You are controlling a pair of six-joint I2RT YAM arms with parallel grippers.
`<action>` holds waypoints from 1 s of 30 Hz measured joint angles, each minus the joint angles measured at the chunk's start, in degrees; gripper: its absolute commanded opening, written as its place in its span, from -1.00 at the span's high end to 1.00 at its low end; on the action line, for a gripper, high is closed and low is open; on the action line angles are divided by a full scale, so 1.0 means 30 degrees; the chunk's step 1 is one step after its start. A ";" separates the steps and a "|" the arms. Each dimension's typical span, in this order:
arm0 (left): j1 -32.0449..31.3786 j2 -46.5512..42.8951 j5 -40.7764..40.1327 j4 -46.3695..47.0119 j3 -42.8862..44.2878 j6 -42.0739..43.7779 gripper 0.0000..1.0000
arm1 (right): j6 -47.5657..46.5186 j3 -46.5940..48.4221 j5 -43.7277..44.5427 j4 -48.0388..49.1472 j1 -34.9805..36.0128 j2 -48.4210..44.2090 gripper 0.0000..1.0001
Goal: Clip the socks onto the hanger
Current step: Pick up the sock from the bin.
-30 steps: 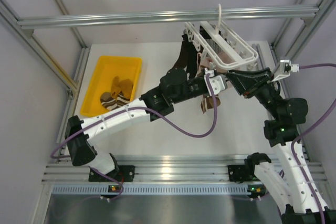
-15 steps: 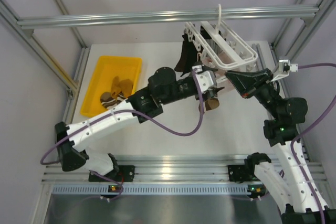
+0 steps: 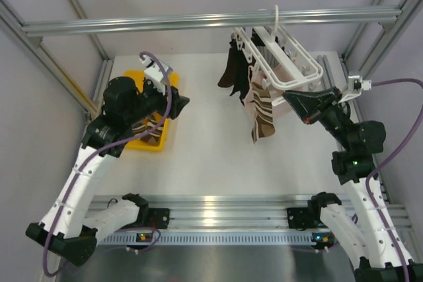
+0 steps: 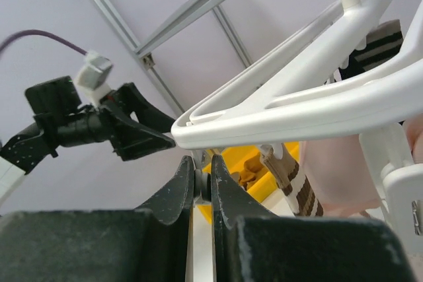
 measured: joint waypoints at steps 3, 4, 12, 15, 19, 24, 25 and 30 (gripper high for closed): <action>0.3628 0.0328 0.0736 -0.2302 -0.0816 0.0262 -0.25 | -0.0408 0.0022 -0.0007 -0.0546 0.0000 0.0044 1.00; 0.4750 0.0648 0.0976 -0.3118 -0.0976 0.0576 -0.25 | -0.0554 0.0022 -0.0015 -0.0699 0.0000 0.0073 1.00; 1.1774 0.5792 0.3592 -0.7140 -0.0685 0.5333 -0.14 | -0.1508 0.0073 -0.0437 -0.1413 0.0000 0.0328 1.00; 1.2641 0.8284 0.3825 -0.8881 0.0386 0.7810 -0.11 | -0.1647 0.0066 -0.0568 -0.1574 0.0000 0.0255 1.00; 1.2626 0.9734 0.3898 -0.9267 0.0568 0.8480 -0.04 | -0.1858 0.0066 -0.0576 -0.1770 0.0000 0.0015 1.00; 1.2160 0.9180 0.2645 -0.6674 -0.2069 0.6747 -0.04 | -0.2186 0.0168 -0.0583 -0.1821 0.0000 0.0022 1.00; 1.1897 0.9173 0.2244 -0.6040 -0.2674 0.6339 -0.01 | -0.2208 0.0168 -0.0597 -0.1821 0.0000 0.0044 1.00; 1.0367 0.9792 0.0729 -0.3665 -0.3942 0.4707 -0.01 | -0.2412 0.0168 -0.0721 -0.1829 0.0000 0.0291 1.00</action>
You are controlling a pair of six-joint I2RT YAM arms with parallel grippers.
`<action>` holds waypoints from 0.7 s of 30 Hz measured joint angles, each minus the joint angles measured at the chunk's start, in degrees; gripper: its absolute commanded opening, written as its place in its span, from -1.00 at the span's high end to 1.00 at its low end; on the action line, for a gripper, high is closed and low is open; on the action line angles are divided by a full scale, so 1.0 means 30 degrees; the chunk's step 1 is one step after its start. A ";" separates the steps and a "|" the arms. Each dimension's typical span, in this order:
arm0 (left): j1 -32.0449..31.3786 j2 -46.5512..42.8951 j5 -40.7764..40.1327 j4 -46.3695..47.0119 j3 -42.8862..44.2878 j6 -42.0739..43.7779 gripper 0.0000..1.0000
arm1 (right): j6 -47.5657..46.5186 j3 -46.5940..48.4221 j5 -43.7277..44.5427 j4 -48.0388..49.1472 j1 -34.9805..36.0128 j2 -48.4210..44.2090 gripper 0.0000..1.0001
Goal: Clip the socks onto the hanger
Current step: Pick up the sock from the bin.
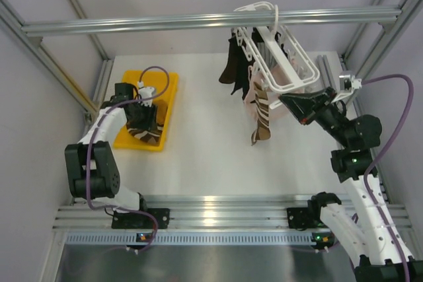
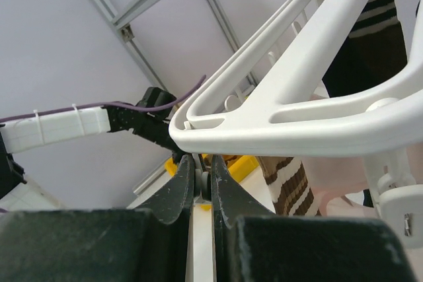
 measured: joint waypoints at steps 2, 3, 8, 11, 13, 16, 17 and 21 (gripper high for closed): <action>-0.0291 0.0495 -0.0466 0.1005 -0.0007 -0.0459 -0.01 | -0.0080 0.0000 -0.0095 -0.0007 0.0000 0.0124 1.00; -0.0357 0.0801 -0.0714 0.1545 -0.0007 -0.0656 -0.01 | -0.0095 0.0000 -0.0138 -0.0007 0.0000 0.0182 1.00; -0.0488 0.2688 -0.2033 0.3293 0.0095 -0.0991 -0.02 | -0.0117 0.0007 -0.0284 -0.0058 0.0000 0.0525 1.00; -0.0561 0.3934 -0.2346 0.3563 0.0408 -0.0991 -0.03 | -0.0175 0.0007 -0.0313 -0.0189 0.0000 0.0663 1.00; -0.0692 0.4532 -0.2477 0.3701 0.0554 -0.0903 0.00 | -0.0270 0.0015 -0.0342 -0.0255 0.0000 0.0714 1.00; -0.0925 0.4874 -0.2681 0.3912 0.0780 -0.0721 0.64 | -0.0321 0.0102 -0.0342 -0.0430 0.0000 0.0729 1.00; -0.0969 0.4954 -0.2747 0.3985 0.0889 -0.0699 0.76 | -0.0372 0.0131 -0.0350 -0.0423 0.0000 0.0743 1.00; -0.1071 0.5748 -0.3111 0.3854 0.2091 -0.0379 1.00 | -0.0444 0.0146 -0.0357 -0.0437 0.0000 0.0758 1.00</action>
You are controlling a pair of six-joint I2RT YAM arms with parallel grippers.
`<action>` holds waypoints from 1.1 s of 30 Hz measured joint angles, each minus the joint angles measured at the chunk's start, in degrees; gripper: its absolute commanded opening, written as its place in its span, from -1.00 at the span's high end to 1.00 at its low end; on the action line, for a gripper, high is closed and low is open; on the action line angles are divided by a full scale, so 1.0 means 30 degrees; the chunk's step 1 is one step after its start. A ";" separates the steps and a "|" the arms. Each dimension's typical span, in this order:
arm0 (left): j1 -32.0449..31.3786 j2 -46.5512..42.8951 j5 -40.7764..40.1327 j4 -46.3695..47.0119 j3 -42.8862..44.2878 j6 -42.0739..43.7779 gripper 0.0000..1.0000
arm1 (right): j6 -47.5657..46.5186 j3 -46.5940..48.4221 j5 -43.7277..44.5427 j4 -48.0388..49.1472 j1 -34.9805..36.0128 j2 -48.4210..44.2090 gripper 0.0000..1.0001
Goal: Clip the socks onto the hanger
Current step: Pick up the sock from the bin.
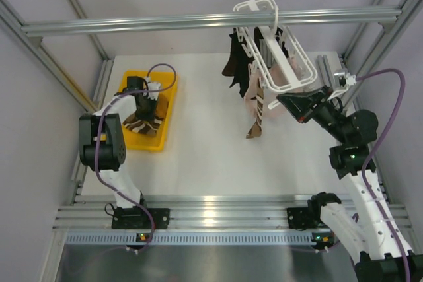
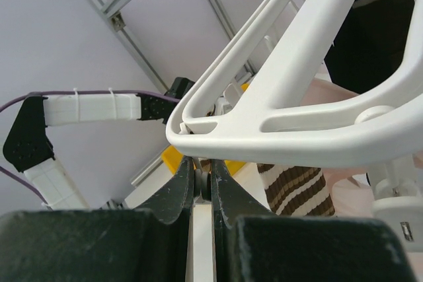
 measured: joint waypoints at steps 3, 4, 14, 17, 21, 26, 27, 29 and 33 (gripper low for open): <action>0.0073 0.0561 -0.0160 -0.0736 0.1778 0.0189 1.00 | -0.0029 0.0007 -0.0022 -0.0007 0.0000 0.0058 1.00; 0.0138 0.0605 -0.0138 -0.0998 0.2368 0.0291 1.00 | -0.0080 0.0007 -0.0051 -0.0022 0.0000 0.0073 1.00; 0.1494 -0.0954 0.1027 -0.5661 0.3927 0.3993 1.00 | -0.0372 0.0248 -0.0102 -0.0379 0.0000 0.0044 1.00; 0.1982 -0.1231 0.1872 -0.7053 0.3483 0.5843 1.00 | -0.0423 0.0248 -0.0131 -0.0386 0.0000 0.0044 1.00; 0.2353 -0.1362 0.2419 -0.7883 0.1909 0.7679 1.00 | -0.0423 0.0248 -0.0146 -0.0379 0.0000 0.0066 1.00; 0.2477 -0.0772 0.3388 -0.7992 0.1494 0.7635 1.00 | -0.0423 0.0248 -0.0204 -0.0364 0.0000 0.0109 1.00; 0.2477 -0.0605 0.3599 -0.7898 0.1705 0.7461 1.00 | -0.0415 0.0248 -0.0211 -0.0357 0.0000 0.0117 1.00; 0.2470 -0.0124 0.4014 -0.7679 0.2681 0.6615 1.00 | -0.0415 0.0248 -0.0219 -0.0357 0.0000 0.0124 1.00; 0.2477 0.0539 0.4779 -0.6892 0.5734 0.5260 1.00 | -0.0423 0.0248 -0.0233 -0.0364 0.0000 0.0124 1.00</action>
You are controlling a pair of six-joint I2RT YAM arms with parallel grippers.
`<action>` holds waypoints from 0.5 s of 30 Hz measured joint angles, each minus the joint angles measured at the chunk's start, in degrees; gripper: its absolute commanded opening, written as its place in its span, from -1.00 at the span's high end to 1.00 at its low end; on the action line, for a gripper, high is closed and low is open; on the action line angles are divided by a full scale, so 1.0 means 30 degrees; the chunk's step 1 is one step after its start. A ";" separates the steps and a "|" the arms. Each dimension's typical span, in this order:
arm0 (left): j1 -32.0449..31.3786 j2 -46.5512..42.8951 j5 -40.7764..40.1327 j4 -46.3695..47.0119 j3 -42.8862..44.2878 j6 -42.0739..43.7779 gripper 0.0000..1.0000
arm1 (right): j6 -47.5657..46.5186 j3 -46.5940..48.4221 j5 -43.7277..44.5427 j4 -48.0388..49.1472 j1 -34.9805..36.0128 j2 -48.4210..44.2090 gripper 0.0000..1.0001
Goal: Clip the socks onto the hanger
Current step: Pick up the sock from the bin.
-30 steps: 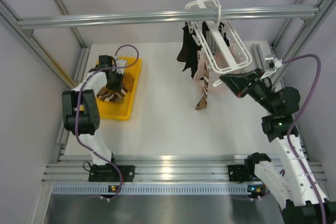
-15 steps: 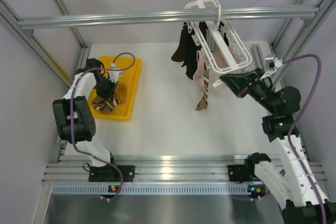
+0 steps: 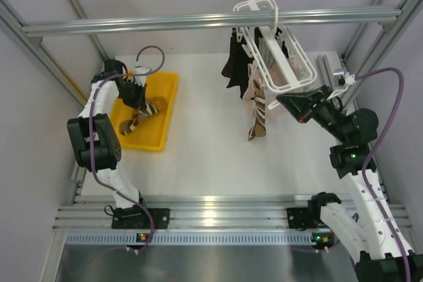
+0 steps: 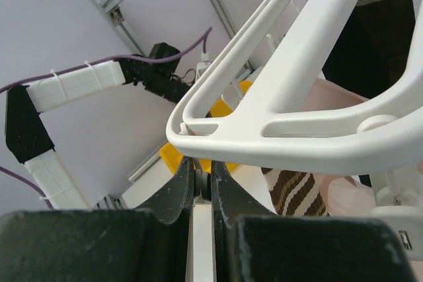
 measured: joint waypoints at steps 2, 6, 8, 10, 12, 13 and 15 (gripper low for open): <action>0.0007 -0.0066 0.0656 0.0379 0.1158 -0.0146 1.00 | -0.0007 0.0000 0.0000 -0.0007 0.0000 -0.0007 1.00; 0.0022 -0.0998 0.1341 -0.0080 0.1049 0.0532 1.00 | -0.0058 0.0000 0.0015 -0.0015 0.0000 -0.0044 1.00; 0.0117 -0.1406 0.1392 -0.0707 0.0357 0.1209 1.00 | -0.0058 0.0000 0.0007 -0.0015 0.0000 -0.0051 1.00; 0.0386 -0.1654 0.1384 -0.1421 -0.0546 0.2004 1.00 | -0.0058 0.0000 0.0007 -0.0022 0.0000 -0.0051 1.00; 0.0780 -0.1647 0.1231 -0.2244 -0.1311 0.2994 1.00 | -0.0066 0.0000 0.0000 -0.0015 0.0000 -0.0051 1.00; 0.0998 -0.1639 0.1049 -0.2659 -0.1727 0.3541 1.00 | -0.0073 0.0000 -0.0007 -0.0022 0.0000 -0.0044 1.00; 0.1413 -0.1639 0.0619 -0.3053 -0.2484 0.4568 1.00 | -0.0073 0.0000 -0.0022 -0.0015 0.0000 -0.0044 1.00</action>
